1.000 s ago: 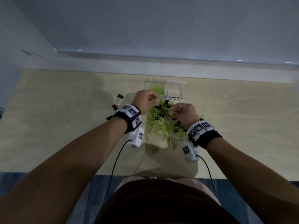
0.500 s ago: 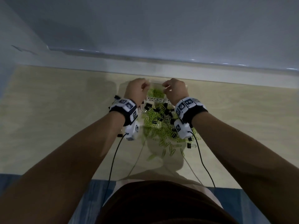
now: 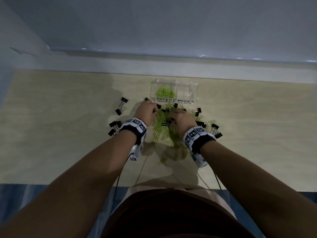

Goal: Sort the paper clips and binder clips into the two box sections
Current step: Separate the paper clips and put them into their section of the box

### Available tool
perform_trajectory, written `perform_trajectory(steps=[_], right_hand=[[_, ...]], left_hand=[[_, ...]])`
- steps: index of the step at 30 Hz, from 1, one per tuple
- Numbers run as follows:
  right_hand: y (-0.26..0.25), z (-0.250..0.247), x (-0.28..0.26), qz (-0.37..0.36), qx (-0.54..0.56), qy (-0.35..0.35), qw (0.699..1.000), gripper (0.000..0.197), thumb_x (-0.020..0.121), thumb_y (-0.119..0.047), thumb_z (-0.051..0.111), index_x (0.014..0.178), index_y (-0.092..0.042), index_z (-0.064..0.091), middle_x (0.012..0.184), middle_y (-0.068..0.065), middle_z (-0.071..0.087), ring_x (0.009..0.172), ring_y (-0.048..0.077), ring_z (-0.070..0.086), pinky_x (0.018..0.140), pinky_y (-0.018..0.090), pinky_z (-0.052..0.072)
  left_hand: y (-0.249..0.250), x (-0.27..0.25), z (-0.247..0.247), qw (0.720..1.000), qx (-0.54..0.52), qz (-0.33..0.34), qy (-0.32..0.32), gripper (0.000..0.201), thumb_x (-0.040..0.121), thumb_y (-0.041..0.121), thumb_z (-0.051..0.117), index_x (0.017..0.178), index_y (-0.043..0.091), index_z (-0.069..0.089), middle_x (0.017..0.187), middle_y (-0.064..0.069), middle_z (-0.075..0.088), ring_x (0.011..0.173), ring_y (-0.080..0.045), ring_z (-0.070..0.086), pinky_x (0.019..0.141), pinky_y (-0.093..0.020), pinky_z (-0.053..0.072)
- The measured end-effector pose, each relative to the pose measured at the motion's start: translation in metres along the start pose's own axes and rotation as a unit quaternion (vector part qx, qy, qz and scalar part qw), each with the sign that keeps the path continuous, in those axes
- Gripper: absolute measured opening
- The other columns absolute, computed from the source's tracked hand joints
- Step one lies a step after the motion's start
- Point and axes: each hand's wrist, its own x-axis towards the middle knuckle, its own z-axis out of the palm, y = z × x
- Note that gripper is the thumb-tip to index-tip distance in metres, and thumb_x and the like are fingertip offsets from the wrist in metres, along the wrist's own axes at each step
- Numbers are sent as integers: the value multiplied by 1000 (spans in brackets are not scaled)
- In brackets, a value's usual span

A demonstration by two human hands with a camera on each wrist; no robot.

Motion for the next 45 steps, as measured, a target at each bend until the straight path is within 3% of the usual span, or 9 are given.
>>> perform_trajectory(steps=[4, 9, 13, 19, 26, 32, 36, 39, 45], right_hand=[[0, 2, -2, -11, -20, 0, 1000, 38, 85, -8, 57, 122, -18, 58, 118, 7, 51, 112, 29, 50, 87, 40, 48], [10, 13, -15, -18, -45, 44, 998, 23, 89, -13, 53, 110, -9, 61, 111, 10, 53, 105, 30, 49, 86, 48, 49], [20, 23, -29, -1, -79, 112, 991, 13, 86, -10, 59, 99, -8, 62, 102, 7, 57, 95, 28, 54, 86, 50, 49], [13, 18, -36, -17, -66, 66, 995, 38, 74, 3, 56, 109, -10, 61, 110, 9, 56, 103, 30, 51, 91, 49, 45], [-22, 14, -8, -64, 9, 54, 996, 38, 82, 0, 50, 118, -5, 58, 113, 14, 57, 106, 32, 51, 87, 41, 49], [-41, 11, 13, -53, -76, -25, 995, 62, 81, -28, 66, 133, -8, 40, 131, 11, 39, 118, 31, 40, 102, 41, 37], [-41, 9, 16, -58, -26, -19, 998, 39, 83, -6, 59, 121, -10, 54, 115, 10, 49, 105, 27, 52, 92, 33, 43], [-27, 7, 13, -41, 2, -21, 999, 25, 85, -9, 59, 110, -10, 61, 111, 10, 55, 100, 28, 56, 81, 31, 44], [0, 5, 1, 76, 220, 70, 970, 13, 76, -9, 73, 87, -17, 71, 91, 1, 68, 84, 16, 63, 80, 26, 52]], left_hand=[[-16, -16, -11, 996, -75, -7, 42, 11, 83, 3, 61, 91, 8, 66, 94, -10, 66, 83, -21, 62, 79, -36, 53], [-39, -23, -24, 997, -10, -20, 76, 22, 83, -2, 49, 96, 6, 65, 96, -14, 61, 89, -31, 59, 78, -39, 51], [-16, -17, -22, 996, 73, 47, 0, 43, 83, -9, 46, 118, 13, 61, 121, -6, 56, 114, -27, 45, 94, -40, 43], [6, -2, -9, 972, 174, 139, -79, 63, 81, -14, 42, 139, 12, 43, 147, -7, 39, 134, -28, 32, 112, -38, 28], [-23, -16, -18, 970, 214, 114, -35, 56, 81, -7, 48, 135, 6, 45, 143, -11, 41, 131, -31, 33, 107, -45, 33], [-18, -31, -18, 991, 55, 108, -50, 44, 85, 2, 52, 128, 8, 52, 126, -13, 50, 116, -29, 43, 100, -38, 38], [-18, -52, -12, 992, 34, 47, -114, 74, 79, 34, 70, 141, 11, 36, 127, -9, 38, 117, -23, 38, 103, -32, 36], [-23, -59, 2, 988, 47, 67, -133, 90, 67, 43, 78, 140, 10, 36, 127, -12, 37, 118, -26, 36, 105, -37, 35], [-10, -60, 15, 995, 18, 52, -88, 49, 82, 30, 67, 126, 10, 54, 115, -11, 49, 111, -28, 45, 93, -39, 42]])
